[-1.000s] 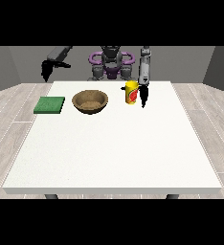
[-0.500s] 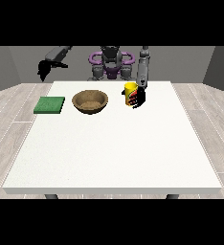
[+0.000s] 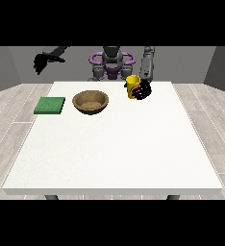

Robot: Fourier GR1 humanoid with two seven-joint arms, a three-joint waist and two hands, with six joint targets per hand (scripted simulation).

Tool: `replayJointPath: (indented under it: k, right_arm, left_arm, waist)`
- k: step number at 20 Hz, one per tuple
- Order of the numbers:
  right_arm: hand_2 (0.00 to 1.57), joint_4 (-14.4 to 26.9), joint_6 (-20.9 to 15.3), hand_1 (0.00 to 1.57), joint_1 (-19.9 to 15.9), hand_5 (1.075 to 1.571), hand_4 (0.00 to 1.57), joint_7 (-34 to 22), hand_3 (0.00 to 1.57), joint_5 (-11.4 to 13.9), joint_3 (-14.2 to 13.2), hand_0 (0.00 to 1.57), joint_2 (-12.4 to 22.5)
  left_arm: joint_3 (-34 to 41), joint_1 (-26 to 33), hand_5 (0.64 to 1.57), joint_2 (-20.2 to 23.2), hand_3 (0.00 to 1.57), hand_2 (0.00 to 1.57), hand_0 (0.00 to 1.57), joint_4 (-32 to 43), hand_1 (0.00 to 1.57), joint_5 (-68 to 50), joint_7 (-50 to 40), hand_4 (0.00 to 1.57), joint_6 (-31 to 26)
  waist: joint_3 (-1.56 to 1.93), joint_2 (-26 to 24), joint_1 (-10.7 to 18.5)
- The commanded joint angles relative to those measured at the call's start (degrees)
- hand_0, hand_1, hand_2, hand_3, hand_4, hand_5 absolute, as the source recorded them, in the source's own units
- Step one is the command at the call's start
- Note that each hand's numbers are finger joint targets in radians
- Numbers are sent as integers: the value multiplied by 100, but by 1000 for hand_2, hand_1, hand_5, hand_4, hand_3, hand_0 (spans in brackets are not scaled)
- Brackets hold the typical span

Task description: Pick the cup and pour the ball into the bowl, then pick the bowl and place it on the pad

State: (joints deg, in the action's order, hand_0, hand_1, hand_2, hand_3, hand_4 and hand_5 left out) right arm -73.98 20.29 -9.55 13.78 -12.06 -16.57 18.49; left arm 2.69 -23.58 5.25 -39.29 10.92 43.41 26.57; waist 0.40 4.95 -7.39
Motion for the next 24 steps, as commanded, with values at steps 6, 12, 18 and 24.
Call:
replayJointPath:
  k: [6, 12, 18, 24]
  right_arm:
    - [0, 781, -8, 0, -38, 1568, 0, 31, 0, -28, -194, 0, 48]
    - [0, 1008, 206, 0, -133, 1568, 0, -37, 0, -68, -202, 0, 205]
    - [0, 1044, 605, 0, -94, 1569, 0, -87, 0, -291, -341, 0, 476]
    - [0, 1465, 392, 0, -77, 1570, 0, 171, 0, -143, -377, 0, 338]
  left_arm:
    - [-697, -1438, 1282, 1520, 1571, 1571, 1459, 28, 1459, 1378, -2611, 1571, -178]
    - [-1422, -1923, 1267, 1068, 1571, 1571, 1490, 126, 1490, 2560, -3995, 1512, 312]
    - [-1491, -1946, 1267, 978, 1571, 1571, 1490, -25, 1490, 3097, -4467, 1512, 321]
    - [-2473, -2628, 1207, 654, 1571, 1571, 1559, 111, 1559, 4535, -5734, 1571, 49]
  waist:
    - [-20, -584, 371]
    - [-30, -790, 250]
    - [-39, -717, 141]
    - [-28, -1077, 261]
